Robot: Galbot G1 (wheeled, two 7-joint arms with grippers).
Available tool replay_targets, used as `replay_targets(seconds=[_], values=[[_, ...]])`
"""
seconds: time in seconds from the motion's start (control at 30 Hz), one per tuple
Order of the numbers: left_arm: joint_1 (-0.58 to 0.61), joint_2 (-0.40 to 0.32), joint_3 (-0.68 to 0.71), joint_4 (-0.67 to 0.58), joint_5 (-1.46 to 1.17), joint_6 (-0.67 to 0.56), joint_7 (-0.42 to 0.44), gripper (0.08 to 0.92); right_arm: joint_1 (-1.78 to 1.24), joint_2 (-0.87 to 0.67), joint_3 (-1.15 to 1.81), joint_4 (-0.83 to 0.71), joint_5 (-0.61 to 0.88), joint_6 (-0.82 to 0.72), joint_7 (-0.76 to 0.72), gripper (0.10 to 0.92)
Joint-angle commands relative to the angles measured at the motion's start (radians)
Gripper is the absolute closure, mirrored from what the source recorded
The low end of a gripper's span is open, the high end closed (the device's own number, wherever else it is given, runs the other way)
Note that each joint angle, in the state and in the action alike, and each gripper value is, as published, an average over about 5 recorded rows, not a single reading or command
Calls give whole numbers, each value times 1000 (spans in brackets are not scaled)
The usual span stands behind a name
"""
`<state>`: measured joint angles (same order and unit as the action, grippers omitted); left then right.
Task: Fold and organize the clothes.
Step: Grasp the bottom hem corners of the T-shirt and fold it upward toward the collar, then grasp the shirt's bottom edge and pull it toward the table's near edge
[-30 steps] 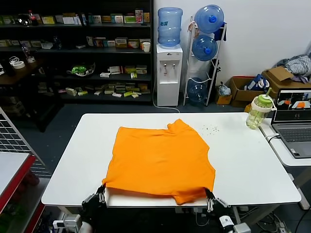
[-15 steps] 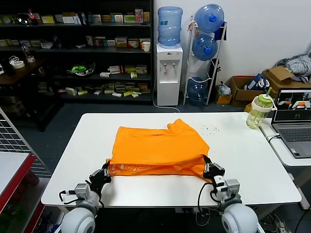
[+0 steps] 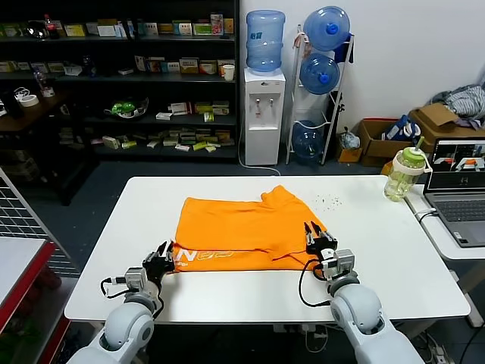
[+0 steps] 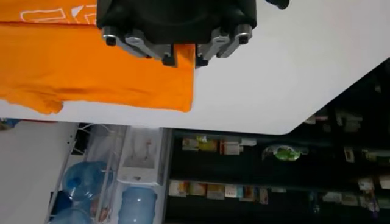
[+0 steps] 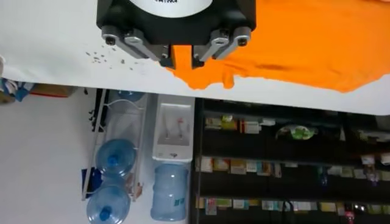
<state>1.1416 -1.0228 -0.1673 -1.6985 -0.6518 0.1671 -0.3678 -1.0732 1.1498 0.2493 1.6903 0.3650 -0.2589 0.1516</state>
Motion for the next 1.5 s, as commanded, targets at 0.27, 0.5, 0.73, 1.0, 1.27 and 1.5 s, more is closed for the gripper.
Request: replay_targets(seconds=[0.27,0.5,0.73,1.0,1.27,1.5], values=[[219,-8,-67,-119,10,19,6,367,-272,-153,99,92,3,35,-158,343],[263,-57,-98,-126,35,14,28,196,-313,-143,125,78,62,29,-213,209],[202,-67,-108,-58,65,-14,64,177,-291,-117,110,44,72,16,-217,203],[170,-67,-112,-23,73,-34,82,177,-289,-114,110,33,68,20,-204,281],[154,-73,-94,17,92,-45,82,337,-280,-108,105,22,63,21,-196,513],[146,-77,-81,27,97,-44,80,536,-271,-105,106,12,60,29,-199,704]])
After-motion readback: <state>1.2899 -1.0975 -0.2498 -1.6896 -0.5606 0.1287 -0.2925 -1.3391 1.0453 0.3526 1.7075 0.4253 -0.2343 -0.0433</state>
